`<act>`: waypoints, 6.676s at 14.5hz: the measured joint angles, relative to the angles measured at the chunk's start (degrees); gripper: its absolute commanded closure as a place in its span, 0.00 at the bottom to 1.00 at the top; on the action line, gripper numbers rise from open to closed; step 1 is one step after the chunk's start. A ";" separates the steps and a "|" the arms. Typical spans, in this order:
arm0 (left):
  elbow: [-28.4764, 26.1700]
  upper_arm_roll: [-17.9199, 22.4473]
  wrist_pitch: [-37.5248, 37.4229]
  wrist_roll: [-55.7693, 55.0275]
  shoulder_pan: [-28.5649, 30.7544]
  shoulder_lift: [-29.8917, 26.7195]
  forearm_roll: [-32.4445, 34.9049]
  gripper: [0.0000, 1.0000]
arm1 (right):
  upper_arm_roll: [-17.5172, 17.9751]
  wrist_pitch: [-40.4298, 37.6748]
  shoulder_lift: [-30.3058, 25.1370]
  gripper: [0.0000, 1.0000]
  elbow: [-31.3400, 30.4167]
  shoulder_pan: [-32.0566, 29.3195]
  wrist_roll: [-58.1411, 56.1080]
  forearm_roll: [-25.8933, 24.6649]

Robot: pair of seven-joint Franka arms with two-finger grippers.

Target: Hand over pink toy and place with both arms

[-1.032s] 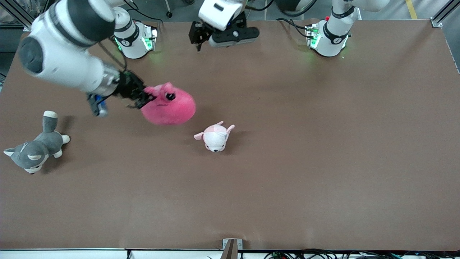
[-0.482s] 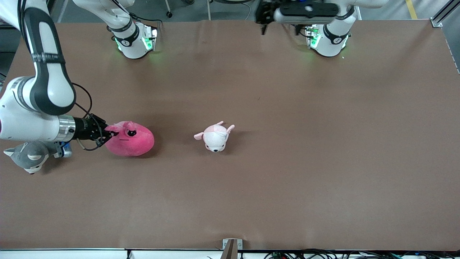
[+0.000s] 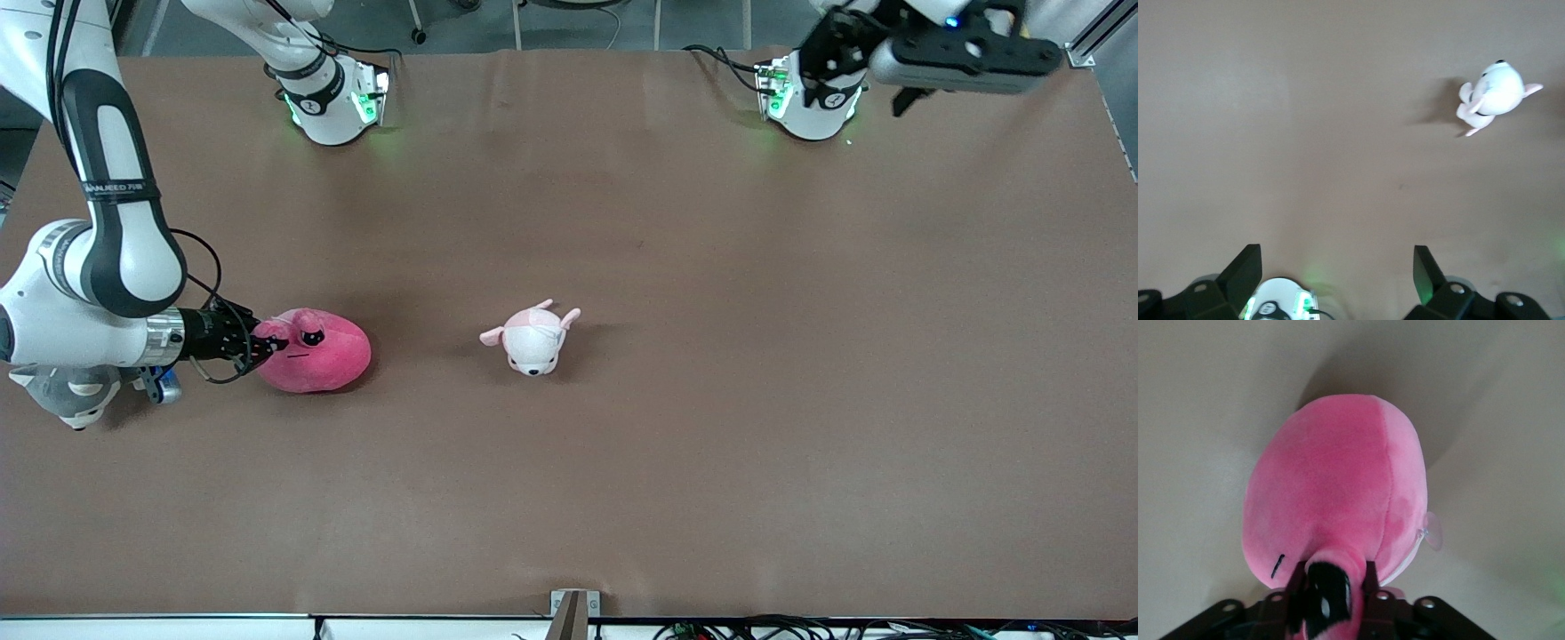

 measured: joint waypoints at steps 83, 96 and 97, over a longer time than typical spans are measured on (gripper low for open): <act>-10.94 22.14 14.25 21.33 0.01 1.14 4.32 0.00 | 1.60 -21.69 -28.09 0.00 11.78 2.02 -37.94 -22.93; -10.94 22.17 14.26 21.33 0.07 1.29 4.31 0.00 | 1.78 -21.69 -28.09 0.00 11.78 2.03 -37.95 -22.93; -10.94 22.17 14.26 21.33 0.06 1.29 4.31 0.00 | 1.78 -21.69 -28.09 0.00 11.78 2.03 -37.95 -22.93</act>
